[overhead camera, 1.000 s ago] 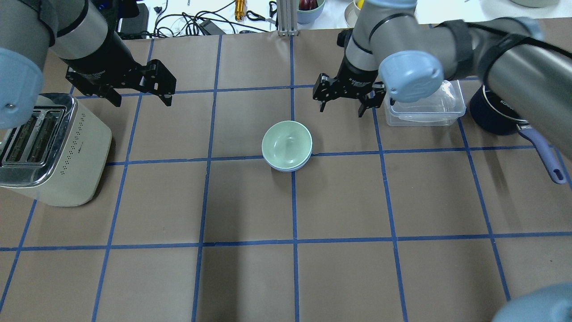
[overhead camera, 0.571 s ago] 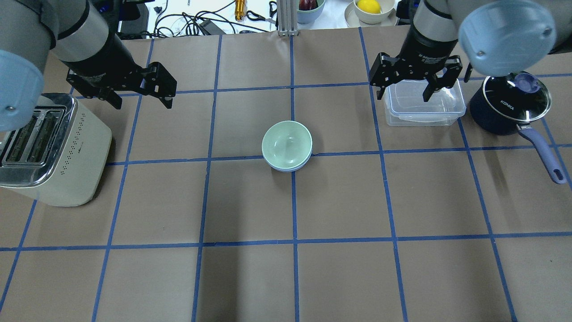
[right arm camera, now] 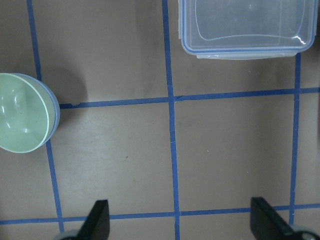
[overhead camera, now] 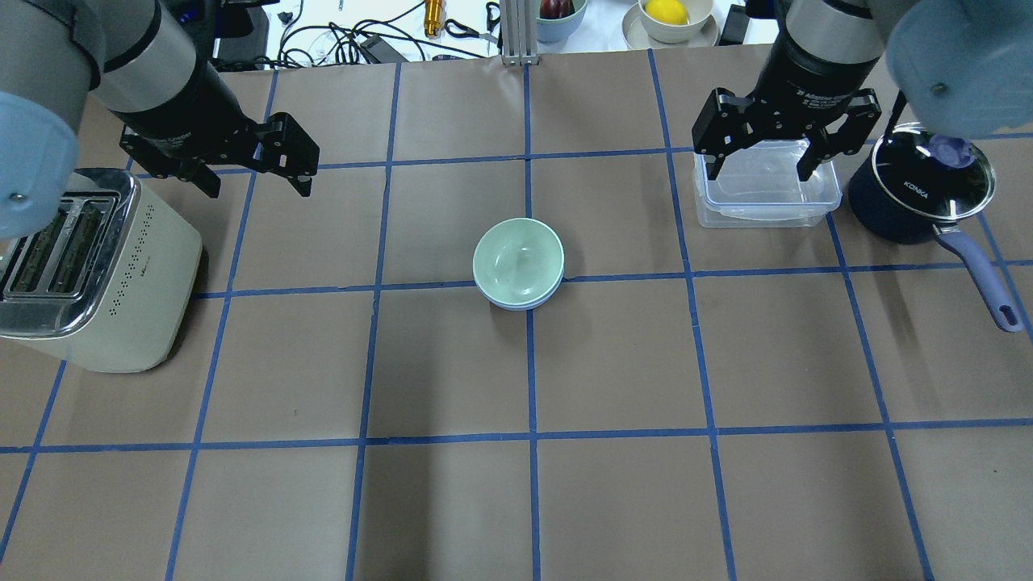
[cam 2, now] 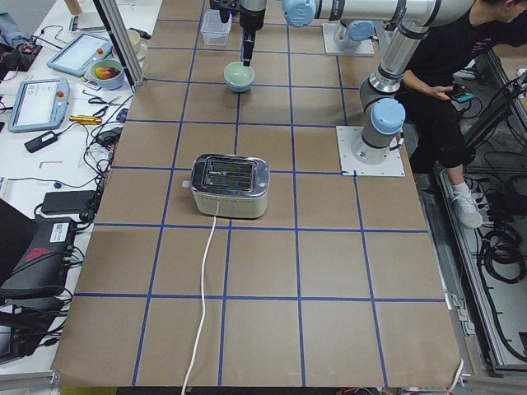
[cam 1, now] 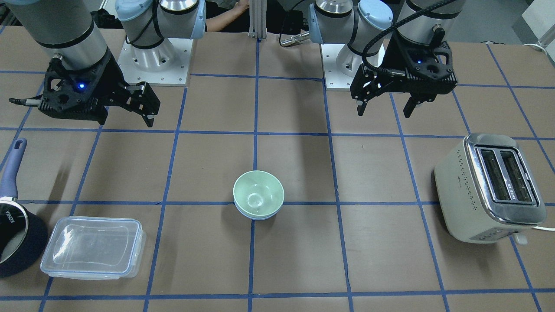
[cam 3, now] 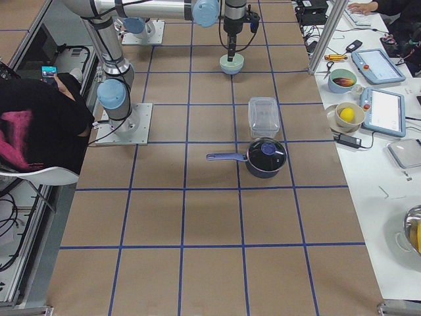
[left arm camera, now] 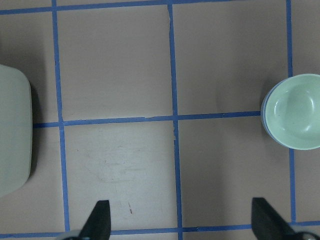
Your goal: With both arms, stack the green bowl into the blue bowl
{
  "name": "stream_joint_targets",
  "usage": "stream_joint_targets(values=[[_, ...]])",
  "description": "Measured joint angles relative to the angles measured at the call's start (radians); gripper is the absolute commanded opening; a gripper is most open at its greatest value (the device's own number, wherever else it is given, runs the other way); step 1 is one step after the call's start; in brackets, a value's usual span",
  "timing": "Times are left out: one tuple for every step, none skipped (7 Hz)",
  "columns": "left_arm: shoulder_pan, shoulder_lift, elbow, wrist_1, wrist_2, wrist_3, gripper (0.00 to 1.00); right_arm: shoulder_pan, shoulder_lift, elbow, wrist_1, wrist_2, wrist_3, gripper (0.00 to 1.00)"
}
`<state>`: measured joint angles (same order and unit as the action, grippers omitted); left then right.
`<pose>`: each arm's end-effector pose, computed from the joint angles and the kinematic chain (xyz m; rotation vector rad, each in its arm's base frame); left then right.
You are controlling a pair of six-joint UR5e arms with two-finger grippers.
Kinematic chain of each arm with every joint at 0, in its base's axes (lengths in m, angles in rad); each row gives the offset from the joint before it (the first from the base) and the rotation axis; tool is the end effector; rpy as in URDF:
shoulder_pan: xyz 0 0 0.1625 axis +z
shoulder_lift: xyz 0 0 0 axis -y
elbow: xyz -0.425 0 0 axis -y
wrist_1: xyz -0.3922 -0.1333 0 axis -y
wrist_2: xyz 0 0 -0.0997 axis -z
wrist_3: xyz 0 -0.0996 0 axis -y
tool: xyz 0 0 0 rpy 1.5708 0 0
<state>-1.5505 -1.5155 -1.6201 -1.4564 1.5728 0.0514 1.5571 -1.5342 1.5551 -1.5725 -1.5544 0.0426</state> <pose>-0.1233 -0.4822 0.5023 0.0485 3.1292 -0.1884 0.1280 -0.5072 0.4775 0.0882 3.1241 0.0304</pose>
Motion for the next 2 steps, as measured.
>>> stream_joint_targets(values=[[0.007, -0.005, 0.012, -0.007, -0.002, -0.003, 1.00, 0.000, -0.005, 0.000, 0.012, -0.002, 0.001, 1.00], [0.012, -0.009, 0.029, -0.034, 0.000, -0.008, 1.00, 0.000, -0.006, 0.000, 0.017, -0.002, 0.004, 1.00]])
